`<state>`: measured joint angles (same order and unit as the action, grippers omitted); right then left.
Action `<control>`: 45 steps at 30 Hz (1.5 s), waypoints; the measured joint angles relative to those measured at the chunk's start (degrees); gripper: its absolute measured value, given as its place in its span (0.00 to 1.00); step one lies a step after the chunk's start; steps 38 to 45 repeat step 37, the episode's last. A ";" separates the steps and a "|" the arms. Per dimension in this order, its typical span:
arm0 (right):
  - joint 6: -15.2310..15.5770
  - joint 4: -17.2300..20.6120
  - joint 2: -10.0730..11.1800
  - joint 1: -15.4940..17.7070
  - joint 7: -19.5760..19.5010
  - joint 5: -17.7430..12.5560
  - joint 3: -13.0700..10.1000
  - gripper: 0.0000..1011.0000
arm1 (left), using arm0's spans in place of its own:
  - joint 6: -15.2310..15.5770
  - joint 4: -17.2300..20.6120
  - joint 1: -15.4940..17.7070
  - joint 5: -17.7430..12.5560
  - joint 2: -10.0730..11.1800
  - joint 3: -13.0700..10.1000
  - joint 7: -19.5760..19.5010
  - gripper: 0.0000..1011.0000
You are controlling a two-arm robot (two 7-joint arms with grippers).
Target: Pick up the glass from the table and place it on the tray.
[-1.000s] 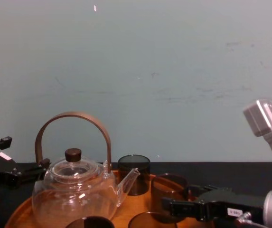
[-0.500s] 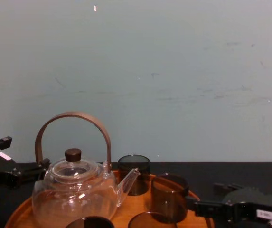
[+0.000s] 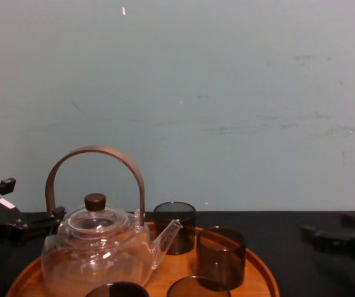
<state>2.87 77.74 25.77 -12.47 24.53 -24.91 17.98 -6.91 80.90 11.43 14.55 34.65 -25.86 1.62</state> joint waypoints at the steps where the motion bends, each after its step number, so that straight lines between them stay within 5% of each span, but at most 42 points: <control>1: -0.11 0.25 0.21 0.32 -0.23 -0.33 -0.67 0.99 | 0.00 0.00 0.00 0.00 0.00 0.00 0.00 1.00; 14: -1.34 0.46 1.03 2.24 -2.23 -1.82 -5.24 0.99 | 0.00 0.00 0.00 0.00 0.00 0.00 0.00 1.00; 45: -1.28 0.34 1.03 2.06 -1.97 -1.80 -5.05 0.99 | 0.00 0.00 0.00 0.00 0.00 0.00 0.00 1.00</control>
